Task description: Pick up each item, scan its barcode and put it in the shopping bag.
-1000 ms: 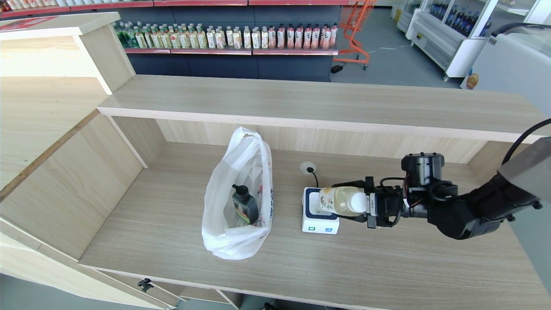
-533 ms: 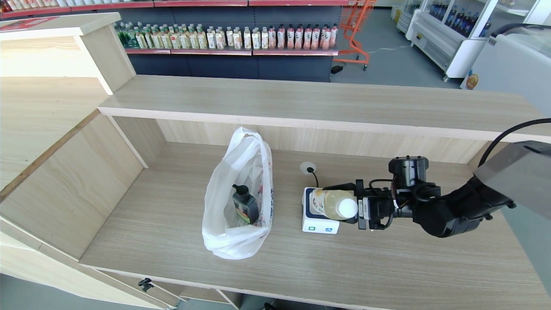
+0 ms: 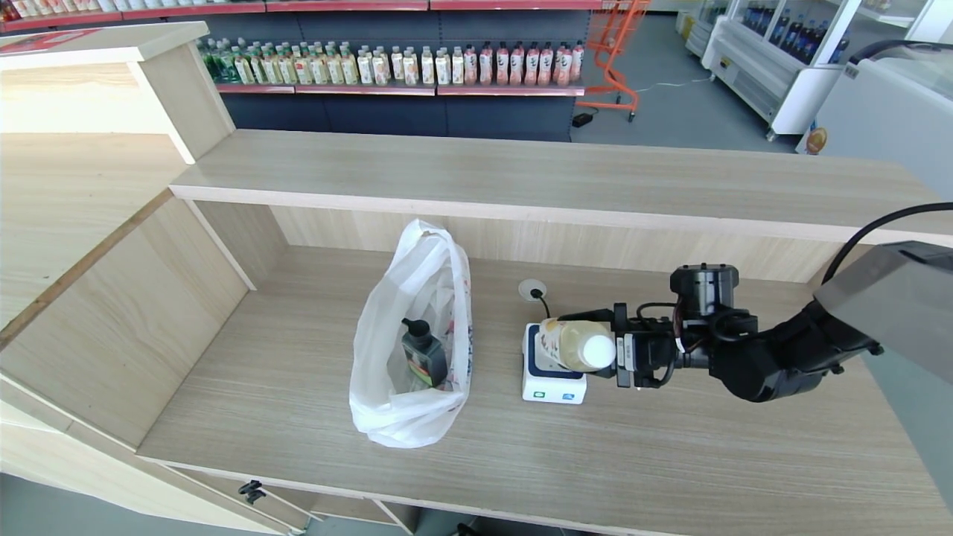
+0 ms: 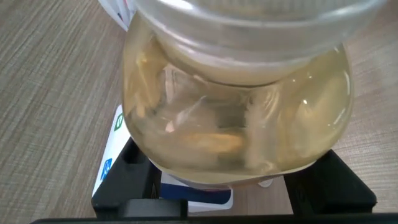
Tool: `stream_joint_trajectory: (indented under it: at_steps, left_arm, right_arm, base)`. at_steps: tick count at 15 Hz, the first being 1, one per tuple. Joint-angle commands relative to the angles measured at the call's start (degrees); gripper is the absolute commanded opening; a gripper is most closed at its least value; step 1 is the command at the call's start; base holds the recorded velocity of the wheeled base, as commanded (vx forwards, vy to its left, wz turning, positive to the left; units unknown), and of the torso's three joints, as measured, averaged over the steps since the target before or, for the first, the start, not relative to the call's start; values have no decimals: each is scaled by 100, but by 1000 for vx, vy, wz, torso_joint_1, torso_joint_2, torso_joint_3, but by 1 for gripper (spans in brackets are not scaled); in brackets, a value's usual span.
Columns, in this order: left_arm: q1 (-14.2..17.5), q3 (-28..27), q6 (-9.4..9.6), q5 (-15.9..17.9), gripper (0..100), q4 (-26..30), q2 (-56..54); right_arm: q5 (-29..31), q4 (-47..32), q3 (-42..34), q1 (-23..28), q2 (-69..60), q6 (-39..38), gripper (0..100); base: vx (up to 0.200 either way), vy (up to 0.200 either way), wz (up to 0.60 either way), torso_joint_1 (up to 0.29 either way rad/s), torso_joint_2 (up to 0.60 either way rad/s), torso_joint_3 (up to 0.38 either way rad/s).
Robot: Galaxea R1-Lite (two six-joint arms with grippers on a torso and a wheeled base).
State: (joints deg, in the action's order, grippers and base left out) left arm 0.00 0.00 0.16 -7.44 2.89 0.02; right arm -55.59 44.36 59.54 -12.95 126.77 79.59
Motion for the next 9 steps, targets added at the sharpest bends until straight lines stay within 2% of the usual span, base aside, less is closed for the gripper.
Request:
stream_joint_trajectory:
  at_steps: [1, 6, 9]
  left_arm:
    - [0, 0, 2, -3, 100, 1, -2]
    - [0, 0, 2, -3, 100, 1, -2]
    - [0, 0, 2, -3, 100, 1, -2]
  right_arm:
    - [-13, 11, 49, -6, 32, 4, 0]
    - [-5, -6, -109, 29, -100, -49, 0]
    - [13, -50, -1436, 64, -1594, -1420, 0]
  base:
    - [0, 0, 0, 0, 0, 0]
    - [0, 0, 0, 0, 0, 0]
    - [0, 0, 0, 0, 0, 0]
